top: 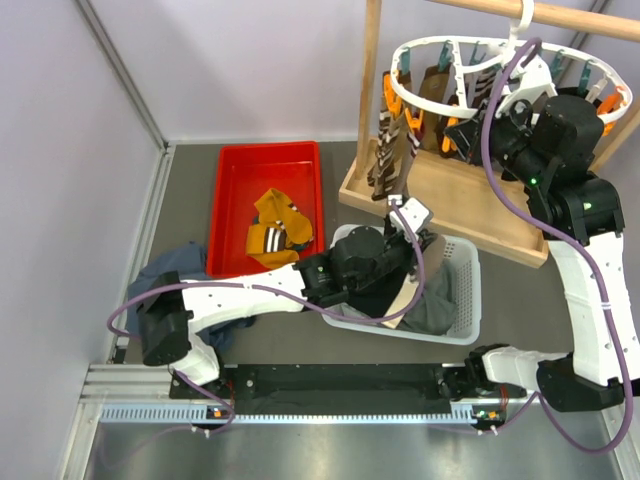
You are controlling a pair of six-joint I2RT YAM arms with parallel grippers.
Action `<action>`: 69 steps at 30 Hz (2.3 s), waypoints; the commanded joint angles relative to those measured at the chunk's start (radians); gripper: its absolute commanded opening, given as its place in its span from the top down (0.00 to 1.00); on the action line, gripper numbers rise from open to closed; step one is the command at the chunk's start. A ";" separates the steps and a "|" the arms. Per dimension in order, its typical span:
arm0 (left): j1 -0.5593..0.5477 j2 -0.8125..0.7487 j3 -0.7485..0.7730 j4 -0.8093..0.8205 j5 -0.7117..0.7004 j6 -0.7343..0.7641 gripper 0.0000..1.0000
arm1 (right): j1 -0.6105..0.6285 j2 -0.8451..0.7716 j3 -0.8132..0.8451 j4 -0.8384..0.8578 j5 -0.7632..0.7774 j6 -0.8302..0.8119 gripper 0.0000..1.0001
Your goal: Remove the socks clipped to the hanger
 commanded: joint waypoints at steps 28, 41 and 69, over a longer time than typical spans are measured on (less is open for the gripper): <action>0.636 -0.171 -0.157 -0.536 -0.366 -0.375 0.94 | -0.007 -0.095 -0.020 -0.060 0.442 -0.068 0.90; 0.730 0.030 -0.102 -0.700 -0.300 -0.542 0.46 | -0.007 -0.118 -0.034 -0.067 0.456 -0.074 0.84; 0.168 -0.253 -0.045 -0.140 -0.004 -0.127 0.14 | -0.007 -0.134 -0.015 -0.079 0.301 0.009 0.81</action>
